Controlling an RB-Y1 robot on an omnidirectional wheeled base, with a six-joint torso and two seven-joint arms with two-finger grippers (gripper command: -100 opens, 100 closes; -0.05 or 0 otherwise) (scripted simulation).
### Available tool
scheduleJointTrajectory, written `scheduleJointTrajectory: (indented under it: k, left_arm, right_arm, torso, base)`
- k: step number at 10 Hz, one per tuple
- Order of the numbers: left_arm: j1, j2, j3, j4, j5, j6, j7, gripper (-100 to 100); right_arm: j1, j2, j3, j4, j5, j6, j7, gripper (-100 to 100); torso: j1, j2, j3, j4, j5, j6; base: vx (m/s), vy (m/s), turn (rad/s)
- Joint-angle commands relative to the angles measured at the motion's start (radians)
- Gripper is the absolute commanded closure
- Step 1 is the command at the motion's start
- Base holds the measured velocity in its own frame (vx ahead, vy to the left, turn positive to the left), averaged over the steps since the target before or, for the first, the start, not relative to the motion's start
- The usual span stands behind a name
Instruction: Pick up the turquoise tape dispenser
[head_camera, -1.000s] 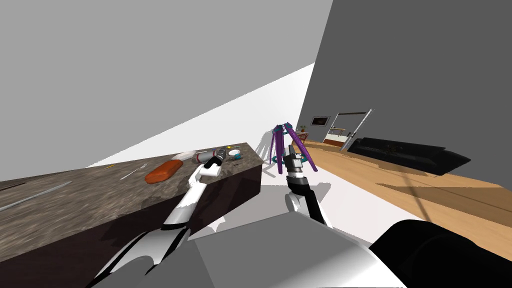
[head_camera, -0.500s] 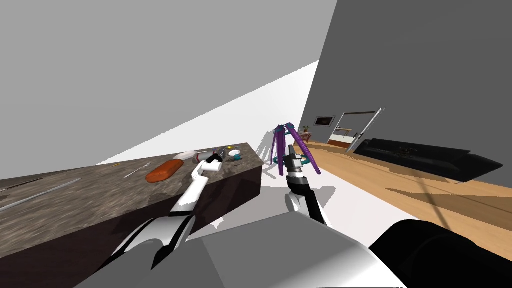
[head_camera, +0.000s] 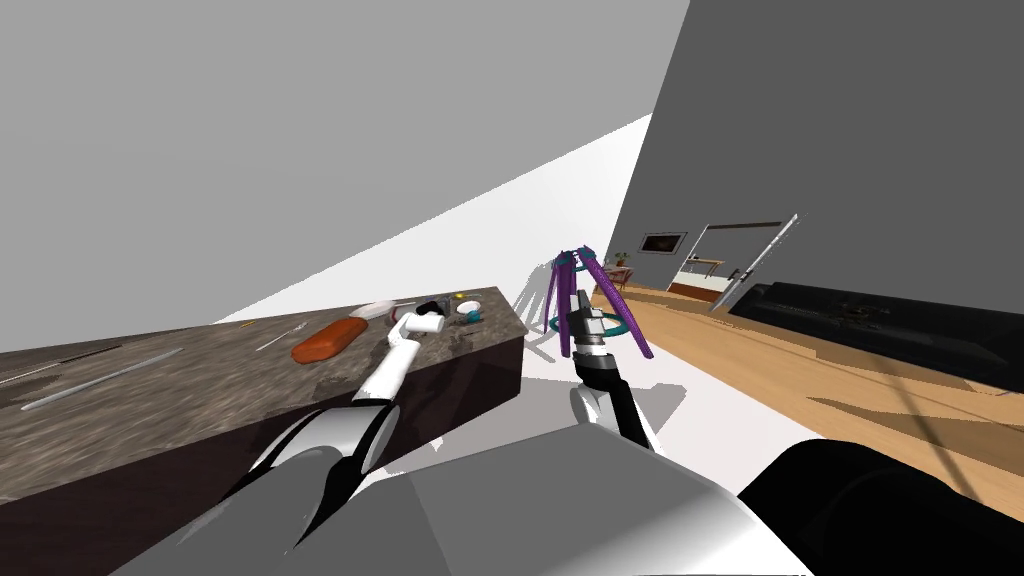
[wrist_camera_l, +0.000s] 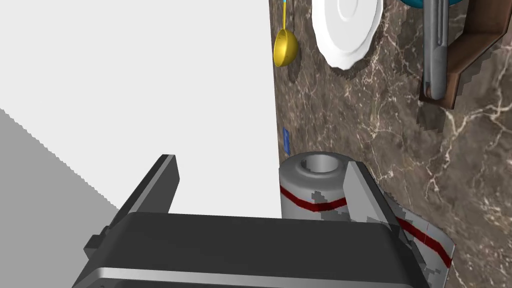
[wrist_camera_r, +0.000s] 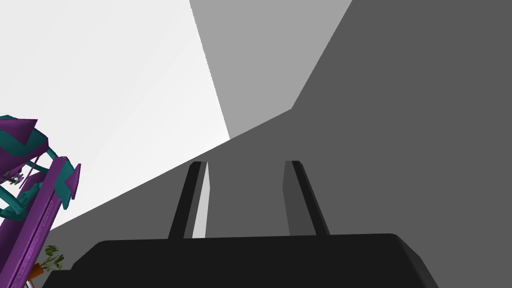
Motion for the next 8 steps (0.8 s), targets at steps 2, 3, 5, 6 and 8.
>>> scheduleJointTrajectory:
  k: [2, 3, 5, 6, 8]
  left_arm:
    - [-0.019, 0.004, 0.007, 0.053, 0.007, 0.043, 0.006, -100]
    - [-0.063, 0.006, 0.023, 0.088, 0.013, 0.093, 0.017, -100]
    - [-0.064, 0.006, 0.023, 0.121, 0.013, 0.093, 0.017, -100]
    - [-0.107, 0.008, 0.038, 0.159, 0.019, 0.141, 0.028, -100]
    - [-0.147, 0.011, 0.054, 0.217, 0.026, 0.182, 0.038, -100]
  right_arm:
    - [0.000, 0.000, 0.000, 0.000, 0.000, 0.000, 0.000, 0]
    - [0.000, 0.000, 0.000, 0.000, 0.000, 0.000, 0.000, 0]
    - [0.000, 0.000, 0.000, 0.000, 0.000, 0.000, 0.000, 0]
    - [0.000, 0.000, 0.000, 0.000, 0.000, 0.000, 0.000, 0]
    - [0.000, 0.000, 0.000, 0.000, 0.000, 0.000, 0.000, 0]
  torso:
    - [0.001, 0.000, 0.000, 0.000, 0.000, 0.000]
    - [0.003, 0.002, 0.001, 0.000, 0.001, 0.000]
    - [0.002, 0.000, 0.000, 0.000, 0.001, 0.000]
    - [0.003, 0.001, 0.001, 0.000, 0.001, 0.000]
    - [0.001, 0.001, 0.000, 0.000, 0.000, 0.000]
  base:
    - [0.049, -0.057, 0.023]
    - [0.061, -0.054, 0.103]
    - [0.055, -0.051, 0.029]
    - [0.067, -0.080, 0.086]
    - [0.070, -0.101, 0.086]
